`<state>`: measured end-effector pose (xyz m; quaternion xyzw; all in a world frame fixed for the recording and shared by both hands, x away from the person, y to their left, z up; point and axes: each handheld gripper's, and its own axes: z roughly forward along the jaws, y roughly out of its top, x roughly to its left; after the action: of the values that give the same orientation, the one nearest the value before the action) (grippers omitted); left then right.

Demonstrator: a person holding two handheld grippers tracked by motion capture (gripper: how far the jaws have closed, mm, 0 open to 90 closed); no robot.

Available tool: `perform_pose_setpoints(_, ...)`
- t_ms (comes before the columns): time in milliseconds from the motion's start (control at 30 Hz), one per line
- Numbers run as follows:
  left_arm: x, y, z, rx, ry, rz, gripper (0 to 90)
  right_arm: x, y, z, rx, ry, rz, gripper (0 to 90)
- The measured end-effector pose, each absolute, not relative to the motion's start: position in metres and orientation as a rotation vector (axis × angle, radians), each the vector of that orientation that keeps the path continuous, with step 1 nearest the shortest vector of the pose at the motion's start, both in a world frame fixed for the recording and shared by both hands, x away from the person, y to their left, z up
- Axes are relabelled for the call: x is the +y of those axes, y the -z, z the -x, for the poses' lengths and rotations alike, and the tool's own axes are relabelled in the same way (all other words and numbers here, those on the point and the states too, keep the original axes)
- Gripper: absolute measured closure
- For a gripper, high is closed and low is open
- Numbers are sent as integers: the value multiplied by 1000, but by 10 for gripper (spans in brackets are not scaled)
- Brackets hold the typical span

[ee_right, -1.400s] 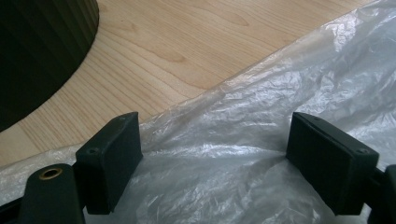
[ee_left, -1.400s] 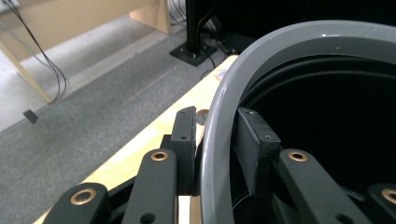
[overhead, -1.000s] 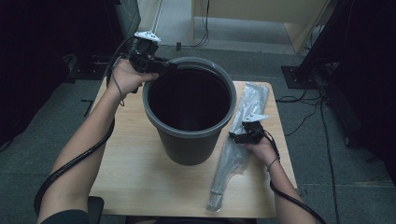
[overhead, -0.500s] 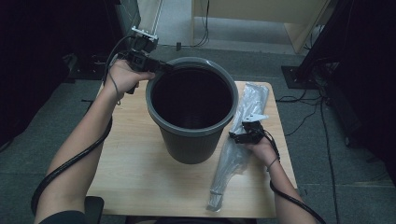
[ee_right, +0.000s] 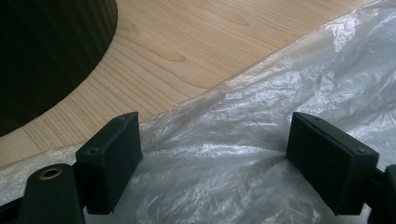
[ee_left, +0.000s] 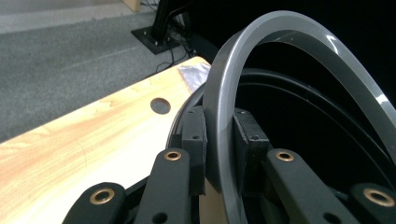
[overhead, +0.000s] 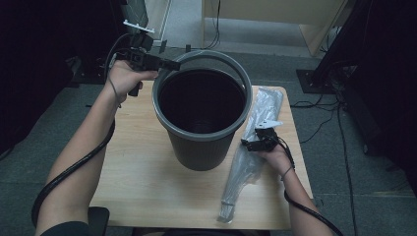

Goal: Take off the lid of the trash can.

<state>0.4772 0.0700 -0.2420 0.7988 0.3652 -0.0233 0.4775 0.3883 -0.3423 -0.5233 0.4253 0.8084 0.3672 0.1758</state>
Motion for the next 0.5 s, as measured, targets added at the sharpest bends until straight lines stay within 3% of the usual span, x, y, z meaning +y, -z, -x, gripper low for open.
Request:
perform_pose_setpoints(267, 77, 246, -484, 974, 241, -1897, 776, -342, 523, -388, 2288, -1040, -1205, 177)
perform_pose_setpoints(500, 78, 238, -475, 948, -94, -2045, 780, -342, 523, -388, 2291, -1039, -1204, 177)
